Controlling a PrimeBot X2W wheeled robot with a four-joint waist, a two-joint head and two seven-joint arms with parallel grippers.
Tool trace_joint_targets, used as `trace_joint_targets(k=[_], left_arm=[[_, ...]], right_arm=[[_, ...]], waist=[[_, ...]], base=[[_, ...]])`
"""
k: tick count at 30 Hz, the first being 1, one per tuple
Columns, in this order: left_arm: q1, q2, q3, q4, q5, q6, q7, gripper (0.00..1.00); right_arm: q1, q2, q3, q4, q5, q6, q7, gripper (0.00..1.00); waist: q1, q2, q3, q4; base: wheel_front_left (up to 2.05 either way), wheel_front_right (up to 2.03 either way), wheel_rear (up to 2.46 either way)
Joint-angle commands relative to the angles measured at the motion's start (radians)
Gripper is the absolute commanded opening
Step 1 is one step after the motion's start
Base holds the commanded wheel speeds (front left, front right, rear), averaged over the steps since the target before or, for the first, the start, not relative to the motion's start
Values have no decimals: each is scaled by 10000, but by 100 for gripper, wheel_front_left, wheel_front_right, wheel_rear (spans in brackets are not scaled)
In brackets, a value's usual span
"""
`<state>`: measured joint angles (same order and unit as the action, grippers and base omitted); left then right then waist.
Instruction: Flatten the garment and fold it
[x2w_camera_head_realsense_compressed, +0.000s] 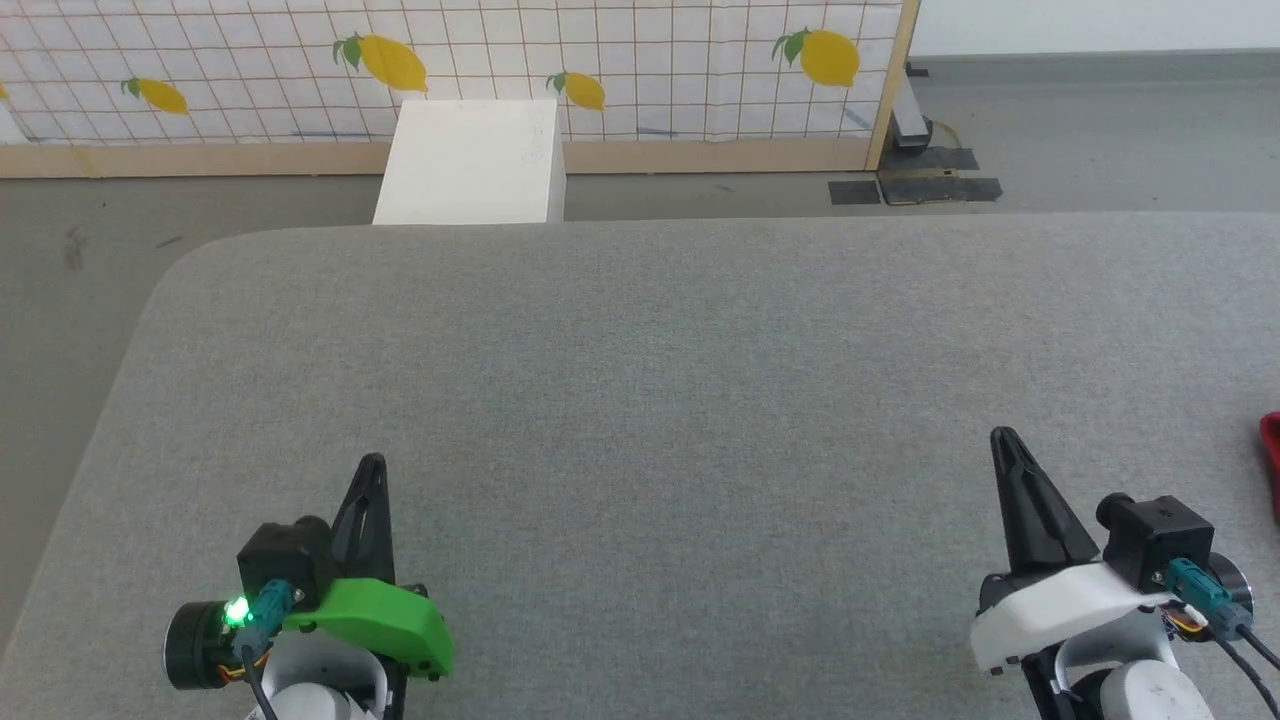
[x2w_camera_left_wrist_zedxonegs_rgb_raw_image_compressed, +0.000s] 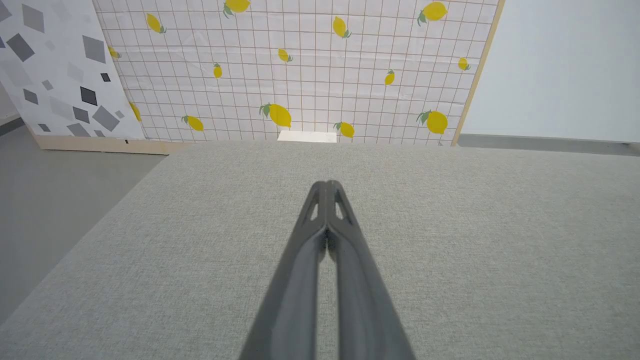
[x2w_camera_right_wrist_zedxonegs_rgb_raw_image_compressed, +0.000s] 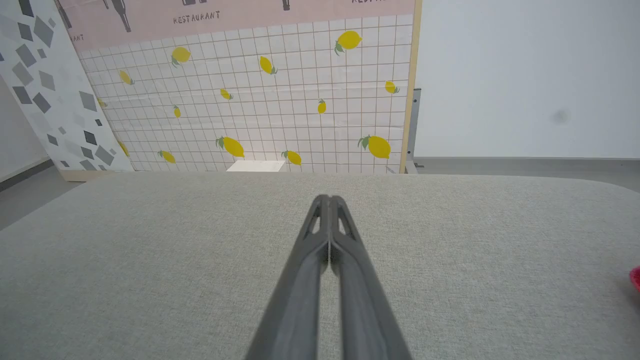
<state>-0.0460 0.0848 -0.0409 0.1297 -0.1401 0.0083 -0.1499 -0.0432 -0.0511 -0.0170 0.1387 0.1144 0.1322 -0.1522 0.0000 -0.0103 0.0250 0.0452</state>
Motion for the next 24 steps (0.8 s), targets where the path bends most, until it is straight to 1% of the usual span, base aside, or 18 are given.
trace_joint_targets(k=[1, 24], left_arm=[[119, -74, 45, -70, 163, -35, 46, 0], [247, -177, 182, -533, 629, -53, 593, 0]], right_arm=[[114, 4, 17, -110, -108, -7, 75, 0], [234, 6, 75, -592, -498, -10, 620, 0]], waist=[[0, 45, -5, -9], [0, 67, -97, -176]], base=[[0, 0, 0], [0, 0, 0]])
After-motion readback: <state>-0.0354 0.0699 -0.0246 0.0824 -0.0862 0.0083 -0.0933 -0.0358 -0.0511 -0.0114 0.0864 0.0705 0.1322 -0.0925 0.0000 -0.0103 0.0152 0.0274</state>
